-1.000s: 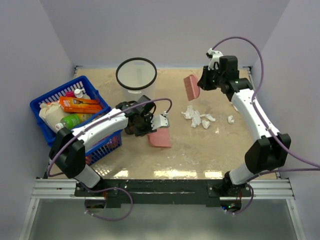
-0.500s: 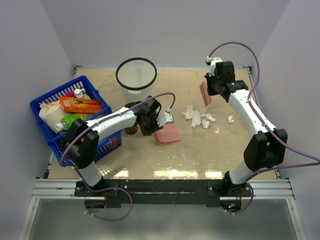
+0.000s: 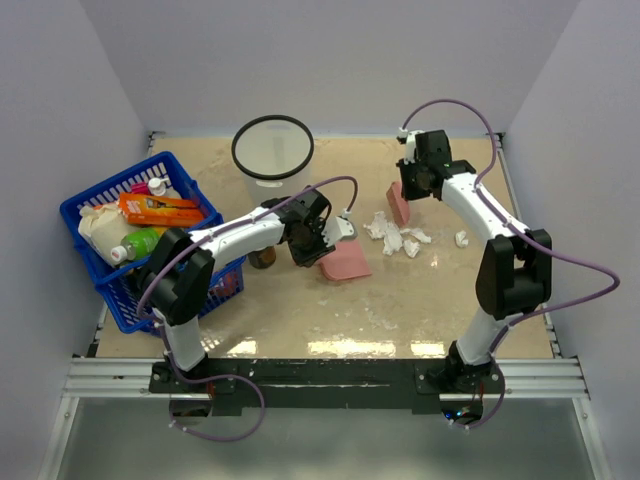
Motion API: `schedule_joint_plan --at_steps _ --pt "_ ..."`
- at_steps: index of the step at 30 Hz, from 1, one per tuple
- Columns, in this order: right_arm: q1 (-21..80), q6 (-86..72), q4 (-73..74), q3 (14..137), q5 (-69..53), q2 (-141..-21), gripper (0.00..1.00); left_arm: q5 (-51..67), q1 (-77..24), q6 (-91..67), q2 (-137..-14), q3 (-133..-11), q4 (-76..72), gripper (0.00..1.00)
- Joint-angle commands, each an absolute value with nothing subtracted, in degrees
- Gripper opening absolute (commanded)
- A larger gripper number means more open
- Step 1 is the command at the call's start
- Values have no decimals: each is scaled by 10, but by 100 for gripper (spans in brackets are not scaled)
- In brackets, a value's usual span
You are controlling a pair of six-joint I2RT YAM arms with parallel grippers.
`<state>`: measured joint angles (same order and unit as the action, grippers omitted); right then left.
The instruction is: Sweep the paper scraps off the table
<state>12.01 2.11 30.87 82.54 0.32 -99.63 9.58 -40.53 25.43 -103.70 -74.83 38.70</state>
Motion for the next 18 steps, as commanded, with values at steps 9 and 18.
schedule_joint_plan --at_steps 9,18 --pt "155 -125 270 777 -206 -939 0 121 -405 228 -1099 -834 404 0" --pt "146 -74 301 798 -180 -874 0 112 -404 240 -1064 -801 370 0"
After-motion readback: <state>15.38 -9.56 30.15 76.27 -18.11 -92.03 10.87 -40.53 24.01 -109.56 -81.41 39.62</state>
